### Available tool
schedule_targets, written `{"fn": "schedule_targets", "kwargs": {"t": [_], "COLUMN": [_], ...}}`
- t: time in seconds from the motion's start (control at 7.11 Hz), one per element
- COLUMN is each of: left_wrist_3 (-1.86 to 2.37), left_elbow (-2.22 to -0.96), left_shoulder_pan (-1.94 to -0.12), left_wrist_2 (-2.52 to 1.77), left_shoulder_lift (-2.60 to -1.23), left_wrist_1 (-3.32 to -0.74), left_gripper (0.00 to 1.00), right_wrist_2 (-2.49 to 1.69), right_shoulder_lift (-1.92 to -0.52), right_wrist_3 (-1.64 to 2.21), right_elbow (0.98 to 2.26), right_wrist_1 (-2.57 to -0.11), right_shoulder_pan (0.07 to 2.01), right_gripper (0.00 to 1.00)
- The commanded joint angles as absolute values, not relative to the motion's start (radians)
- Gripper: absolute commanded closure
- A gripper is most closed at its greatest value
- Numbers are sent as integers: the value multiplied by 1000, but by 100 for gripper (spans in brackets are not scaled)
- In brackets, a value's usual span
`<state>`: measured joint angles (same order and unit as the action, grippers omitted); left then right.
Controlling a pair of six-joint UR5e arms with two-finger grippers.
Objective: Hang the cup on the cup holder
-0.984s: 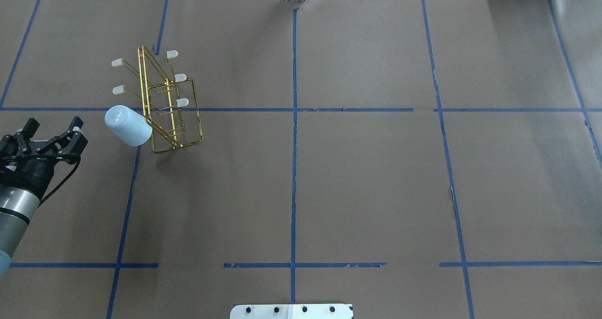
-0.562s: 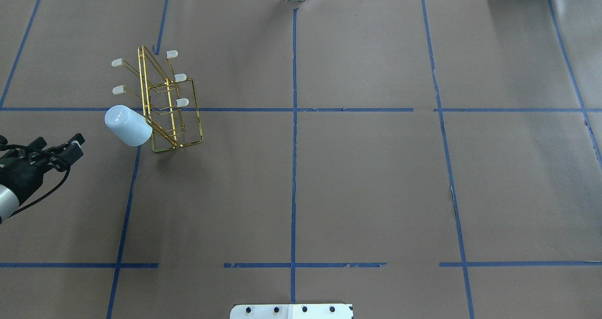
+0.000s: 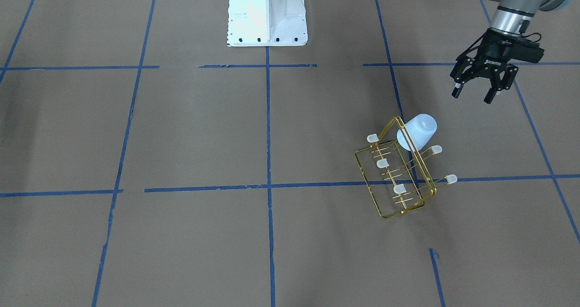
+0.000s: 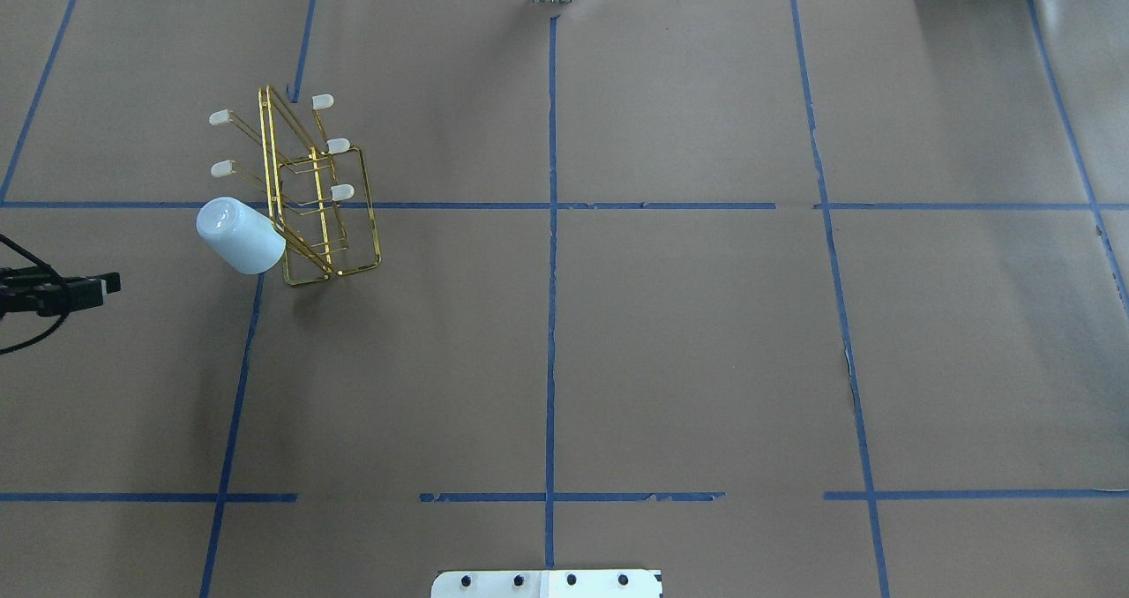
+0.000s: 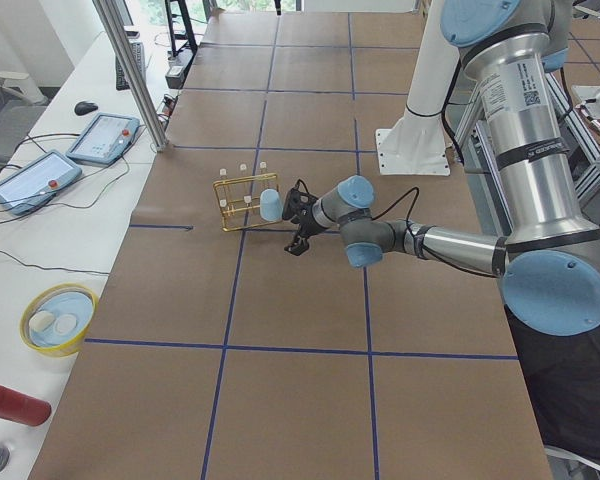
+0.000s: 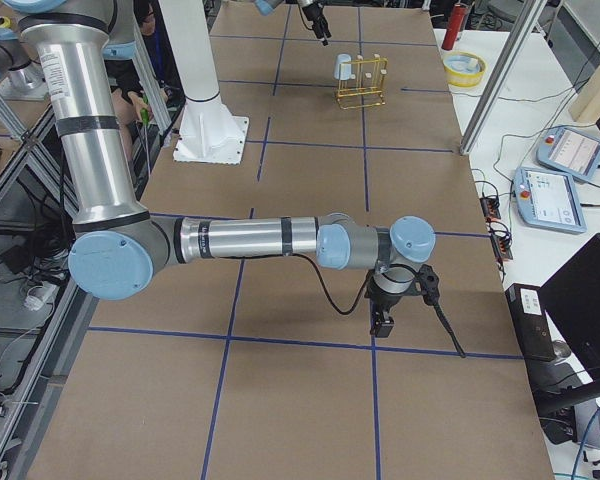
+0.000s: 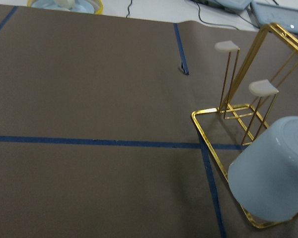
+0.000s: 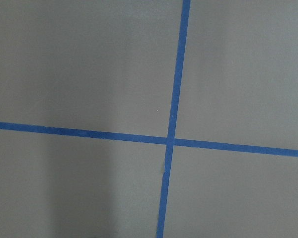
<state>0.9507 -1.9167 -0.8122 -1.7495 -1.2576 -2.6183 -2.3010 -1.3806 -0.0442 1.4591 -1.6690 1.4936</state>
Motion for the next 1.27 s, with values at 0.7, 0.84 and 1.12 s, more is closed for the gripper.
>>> {"fn": "schedule_targets", "kwargs": {"t": [0.7, 0.84, 1.12], "left_wrist_3": [-253, -283, -304], "left_elbow": [-1605, -1568, -1592], "left_shoulder_pan": [-1579, -1607, -1657], "left_wrist_2": [-2252, -2258, -2281], "left_shoulder_lift": [-1607, -1641, -1649], "left_wrist_1": [-1730, -1603, -1383], "left_gripper": [0, 0, 0], "right_wrist_2": [-2301, -2301, -2301], "right_shoulder_lift": [-1381, -1381, -1381], "right_wrist_3": [-44, -44, -44], "right_elbow": [1459, 1459, 1459], "right_wrist_1": [-1669, -1669, -1669], "right_shoulder_pan": [1494, 1494, 1494], "right_gripper": [0, 0, 0]}}
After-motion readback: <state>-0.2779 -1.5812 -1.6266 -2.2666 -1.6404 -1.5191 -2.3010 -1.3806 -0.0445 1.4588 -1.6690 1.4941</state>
